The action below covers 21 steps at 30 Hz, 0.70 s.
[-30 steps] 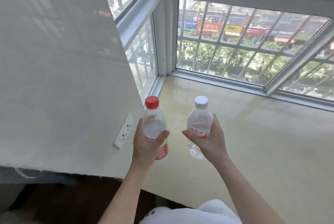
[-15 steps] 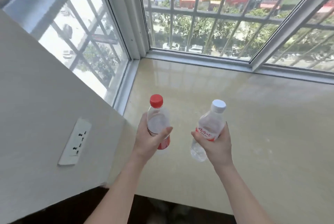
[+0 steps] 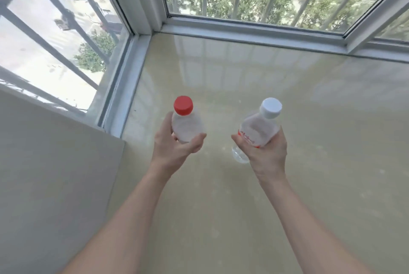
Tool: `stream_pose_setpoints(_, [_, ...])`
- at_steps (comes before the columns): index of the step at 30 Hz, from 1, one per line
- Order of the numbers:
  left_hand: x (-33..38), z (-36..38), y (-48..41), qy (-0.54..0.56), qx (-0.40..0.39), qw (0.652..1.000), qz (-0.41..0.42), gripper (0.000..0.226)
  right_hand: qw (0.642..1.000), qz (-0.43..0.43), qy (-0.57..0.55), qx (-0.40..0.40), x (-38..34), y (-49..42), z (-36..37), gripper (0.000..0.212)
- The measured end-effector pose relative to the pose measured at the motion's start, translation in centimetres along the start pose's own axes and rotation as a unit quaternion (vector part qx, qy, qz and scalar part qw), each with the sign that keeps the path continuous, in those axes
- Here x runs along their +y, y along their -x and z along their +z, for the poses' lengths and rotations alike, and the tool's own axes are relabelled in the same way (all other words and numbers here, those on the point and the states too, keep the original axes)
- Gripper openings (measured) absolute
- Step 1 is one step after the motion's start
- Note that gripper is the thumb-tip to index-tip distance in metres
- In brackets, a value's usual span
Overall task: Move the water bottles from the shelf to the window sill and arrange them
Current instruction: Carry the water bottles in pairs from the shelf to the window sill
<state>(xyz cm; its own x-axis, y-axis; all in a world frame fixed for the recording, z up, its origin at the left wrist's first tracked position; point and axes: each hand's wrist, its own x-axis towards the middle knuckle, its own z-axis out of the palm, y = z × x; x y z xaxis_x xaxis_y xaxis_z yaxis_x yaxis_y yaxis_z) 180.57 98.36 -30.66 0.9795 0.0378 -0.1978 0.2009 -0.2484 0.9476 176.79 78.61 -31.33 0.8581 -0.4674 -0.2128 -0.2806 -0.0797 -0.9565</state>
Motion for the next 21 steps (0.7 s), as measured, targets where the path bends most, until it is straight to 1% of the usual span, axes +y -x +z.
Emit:
stream_pose_setpoints(2, [-1.0, 0.6, -1.4, -0.012, 0.009, 1.0, 0.02, 0.05, 1.0, -0.008, 0.003, 0.005, 0.8, -1.0, 0.7, 0.051])
stream_pose_setpoints(6, [-2.0, 1.2, -2.9, -0.029, 0.004, 0.999, 0.033, 0.049, 1.0, -0.026, 0.004, 0.015, 1.5, -2.2, 1.7, 0.055])
stream_pose_setpoints(13, [-3.0, 0.5, -3.6, -0.078, -0.024, 0.995, 0.052, 0.064, 0.998, -0.044, -0.001, 0.037, 2.6, -2.9, 2.7, 0.06])
stream_pose_setpoints(17, [-3.5, 0.0, -3.6, -0.108, -0.036, 0.992, 0.049, 0.076, 0.998, -0.038, 0.001, 0.044, 3.7, -2.4, 2.5, 0.068])
stream_pose_setpoints(21, [-3.6, -1.0, -3.9, -0.13, -0.024, 0.989, 0.062, 0.076, 0.999, -0.014, 0.016, 0.027, 5.1, -1.9, 1.5, 0.076])
